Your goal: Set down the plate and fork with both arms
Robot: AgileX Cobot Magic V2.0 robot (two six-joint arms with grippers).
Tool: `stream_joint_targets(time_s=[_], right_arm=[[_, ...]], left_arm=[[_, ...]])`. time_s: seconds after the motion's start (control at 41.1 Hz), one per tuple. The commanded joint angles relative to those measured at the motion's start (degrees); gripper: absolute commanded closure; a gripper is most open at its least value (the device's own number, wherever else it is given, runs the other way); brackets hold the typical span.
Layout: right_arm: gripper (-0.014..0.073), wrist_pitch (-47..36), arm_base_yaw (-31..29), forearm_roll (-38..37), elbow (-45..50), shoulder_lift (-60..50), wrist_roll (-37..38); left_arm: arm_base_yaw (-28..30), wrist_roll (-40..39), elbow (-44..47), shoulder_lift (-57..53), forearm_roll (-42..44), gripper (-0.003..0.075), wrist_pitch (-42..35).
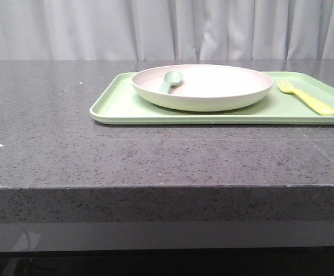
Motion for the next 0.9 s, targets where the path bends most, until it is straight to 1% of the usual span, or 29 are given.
stream_joint_targets(time_s=[0.0, 0.146, 0.194, 0.243, 0.34, 0.365, 0.51, 0.583, 0.681, 0.729, 0.875], right_arm=[[0.0712, -3.2, 0.0, 0.0, -1.3, 0.2, 0.0], [0.0712, -3.2, 0.0, 0.0, -1.3, 0.2, 0.0], [0.0712, -3.2, 0.0, 0.0, -1.3, 0.2, 0.0], [0.0712, -3.2, 0.0, 0.0, -1.3, 0.2, 0.0], [0.0712, -3.2, 0.0, 0.0, -1.3, 0.3, 0.0], [0.0712, -3.2, 0.0, 0.0, -1.3, 0.3, 0.0], [0.0712, -3.2, 0.0, 0.0, -1.3, 0.3, 0.0], [0.0712, -3.2, 0.0, 0.0, -1.3, 0.3, 0.0], [0.0712, -3.2, 0.0, 0.0, -1.3, 0.3, 0.0], [0.0712, -3.2, 0.0, 0.0, -1.3, 0.3, 0.0], [0.0712, -3.2, 0.0, 0.0, -1.3, 0.3, 0.0]], left_arm=[[-0.1, -0.8, -1.3, 0.3, -0.2, 0.0741, -4.2], [-0.1, -0.8, -0.2, -1.0, -0.1, 0.0741, -5.4], [0.8, -0.8, 1.0, -1.9, 0.4, 0.0741, -6.8], [2.6, -0.8, 2.8, -3.6, 3.2, 0.0741, -9.2], [7.4, -0.8, 9.0, -7.8, 6.1, 0.0741, -17.2], [8.5, -0.8, 11.3, -9.2, 6.5, 0.0741, -20.2], [15.7, -0.8, 24.4, -17.3, 6.4, 0.0741, -36.3], [18.3, -0.8, 30.5, -21.1, 4.5, 0.0741, -41.7], [20.8, -0.8, 37.8, -25.3, 1.2, 0.0741, -47.0], [21.4, -0.8, 40.3, -26.7, 0.9, 0.0741, -48.6], [21.8, -0.8, 45.0, -29.3, 1.3, 0.0741, -52.6]])
